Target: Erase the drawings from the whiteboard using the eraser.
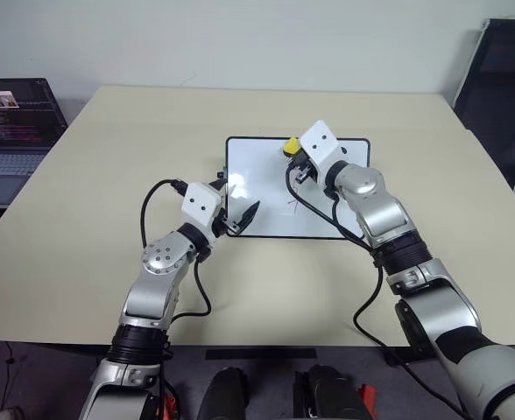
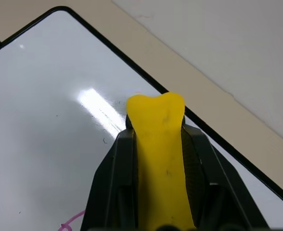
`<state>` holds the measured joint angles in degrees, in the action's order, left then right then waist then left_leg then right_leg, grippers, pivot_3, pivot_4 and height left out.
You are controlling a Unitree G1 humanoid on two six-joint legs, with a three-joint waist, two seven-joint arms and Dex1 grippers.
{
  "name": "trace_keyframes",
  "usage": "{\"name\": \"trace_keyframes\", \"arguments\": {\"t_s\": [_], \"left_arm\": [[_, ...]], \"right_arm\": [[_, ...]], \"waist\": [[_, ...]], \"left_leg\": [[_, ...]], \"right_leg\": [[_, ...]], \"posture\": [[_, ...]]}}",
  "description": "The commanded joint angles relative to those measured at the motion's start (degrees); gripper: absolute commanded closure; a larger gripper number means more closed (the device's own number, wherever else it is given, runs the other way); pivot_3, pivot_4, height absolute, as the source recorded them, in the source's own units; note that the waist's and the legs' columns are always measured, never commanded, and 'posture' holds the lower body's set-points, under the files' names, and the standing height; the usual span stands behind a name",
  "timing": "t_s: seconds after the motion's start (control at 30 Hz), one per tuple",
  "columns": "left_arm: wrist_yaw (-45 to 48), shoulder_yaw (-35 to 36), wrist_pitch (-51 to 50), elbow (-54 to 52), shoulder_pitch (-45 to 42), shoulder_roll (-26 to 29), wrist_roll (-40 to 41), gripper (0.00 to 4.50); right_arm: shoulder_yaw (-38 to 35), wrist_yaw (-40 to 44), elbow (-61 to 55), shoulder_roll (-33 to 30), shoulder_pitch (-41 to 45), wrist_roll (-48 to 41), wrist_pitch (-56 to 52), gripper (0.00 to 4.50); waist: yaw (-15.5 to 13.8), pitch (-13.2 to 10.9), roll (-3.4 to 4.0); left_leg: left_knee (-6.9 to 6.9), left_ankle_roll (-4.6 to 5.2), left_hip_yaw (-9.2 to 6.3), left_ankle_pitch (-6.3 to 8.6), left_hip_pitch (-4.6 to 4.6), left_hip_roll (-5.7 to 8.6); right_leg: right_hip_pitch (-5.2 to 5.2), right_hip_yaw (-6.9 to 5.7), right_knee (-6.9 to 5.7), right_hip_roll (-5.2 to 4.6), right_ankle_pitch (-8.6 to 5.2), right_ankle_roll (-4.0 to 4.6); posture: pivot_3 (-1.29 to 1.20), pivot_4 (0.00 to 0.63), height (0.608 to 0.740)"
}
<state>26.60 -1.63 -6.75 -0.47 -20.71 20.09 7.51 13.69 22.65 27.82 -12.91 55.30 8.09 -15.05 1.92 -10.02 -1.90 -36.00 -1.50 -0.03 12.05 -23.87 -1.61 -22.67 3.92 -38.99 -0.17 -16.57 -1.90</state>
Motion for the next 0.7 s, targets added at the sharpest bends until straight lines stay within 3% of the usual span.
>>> {"name": "trace_keyframes", "arguments": {"t_s": [0.03, 0.33, 0.7], "left_arm": [[-0.87, 1.67, 1.48, -2.88, 0.08, 0.55, -0.40, 0.00], [-1.08, 1.99, 2.06, -2.82, 1.23, 0.53, -0.54, 0.00], [-0.04, 1.09, 2.33, -0.74, -0.99, 0.10, -0.53, 0.00]], "right_arm": [[1.37, 1.31, -0.24, -0.67, -0.29, 1.89, 1.38, 3.59], [-0.58, 0.93, -1.21, -0.10, -0.92, 1.16, 2.19, 3.59], [-5.40, -5.19, 0.70, -0.71, 2.05, 1.08, 6.57, 3.59]], "waist": [[0.01, 0.00, 0.00], [0.03, 0.00, 0.00], [0.04, 0.00, 0.00]], "left_leg": [[0.00, 0.00, 0.00, 0.00, 0.00, 0.00], [-0.02, 0.00, -0.02, 0.00, 0.02, -0.01], [0.00, 0.00, -0.01, 0.00, -0.01, 0.00]], "right_leg": [[0.00, 0.00, -0.01, 0.00, 0.00, 0.00], [0.01, 0.00, -0.03, 0.00, 0.01, 0.01], [0.00, -0.01, 0.00, 0.00, 0.01, 0.01]], "posture": [[0.00, 0.150, 0.740], [0.00, 0.150, 0.740], [0.00, 0.150, 0.740]]}}
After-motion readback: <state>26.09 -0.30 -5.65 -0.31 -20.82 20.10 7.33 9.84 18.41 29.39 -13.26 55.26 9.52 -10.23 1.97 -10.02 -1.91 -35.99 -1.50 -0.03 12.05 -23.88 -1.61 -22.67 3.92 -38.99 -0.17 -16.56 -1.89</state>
